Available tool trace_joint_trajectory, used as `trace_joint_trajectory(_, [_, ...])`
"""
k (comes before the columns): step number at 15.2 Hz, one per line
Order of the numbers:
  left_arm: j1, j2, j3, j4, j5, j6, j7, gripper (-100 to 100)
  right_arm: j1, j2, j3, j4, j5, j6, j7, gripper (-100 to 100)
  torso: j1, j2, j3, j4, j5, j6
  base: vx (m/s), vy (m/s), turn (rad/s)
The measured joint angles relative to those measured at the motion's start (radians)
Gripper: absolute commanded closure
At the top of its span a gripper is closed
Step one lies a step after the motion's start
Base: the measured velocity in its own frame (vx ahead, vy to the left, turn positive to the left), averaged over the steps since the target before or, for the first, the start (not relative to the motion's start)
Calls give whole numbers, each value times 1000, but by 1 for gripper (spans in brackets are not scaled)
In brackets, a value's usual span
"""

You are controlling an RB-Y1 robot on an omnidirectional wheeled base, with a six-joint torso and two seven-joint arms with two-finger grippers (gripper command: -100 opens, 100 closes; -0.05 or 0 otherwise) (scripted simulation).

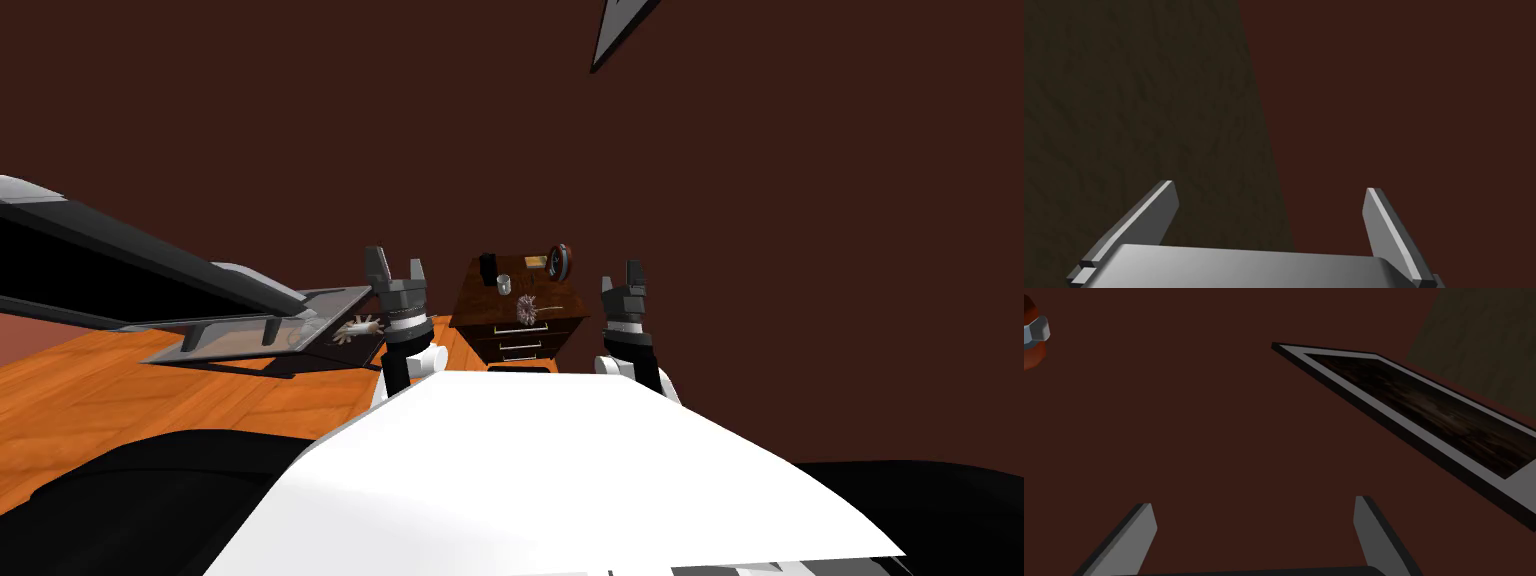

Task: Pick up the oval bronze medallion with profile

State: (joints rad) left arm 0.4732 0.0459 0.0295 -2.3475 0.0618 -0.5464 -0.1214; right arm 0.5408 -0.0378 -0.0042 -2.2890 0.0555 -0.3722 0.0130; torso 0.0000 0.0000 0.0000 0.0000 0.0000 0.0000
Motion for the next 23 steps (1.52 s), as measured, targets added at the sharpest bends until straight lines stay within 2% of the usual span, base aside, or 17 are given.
trace_joint_trajectory(7, [0,0,0,0,0,0,0,0,15,-134,-36,42,28,31,-26,-100,-1,4,2,1,0,0,-45,-3,146])
trace_joint_trajectory(12, [0,0,0,0,0,0,0,0,53,-222,-63,81,47,44,-45,-100,0,3,2,1,0,0,-37,9,140])
trace_joint_trajectory(15, [0,0,0,0,0,0,0,0,61,-268,-79,123,55,49,-54,-100,1,2,1,1,0,0,-32,28,179])
trace_joint_trajectory(17, [0,0,0,0,0,0,0,0,68,-306,-93,133,59,71,-64,-100,1,2,1,1,0,0,-33,27,198])
trace_joint_trajectory(23, [0,0,0,0,0,0,0,0,105,-412,-131,213,72,94,-85,-100,2,2,1,0,0,0,-26,41,199])
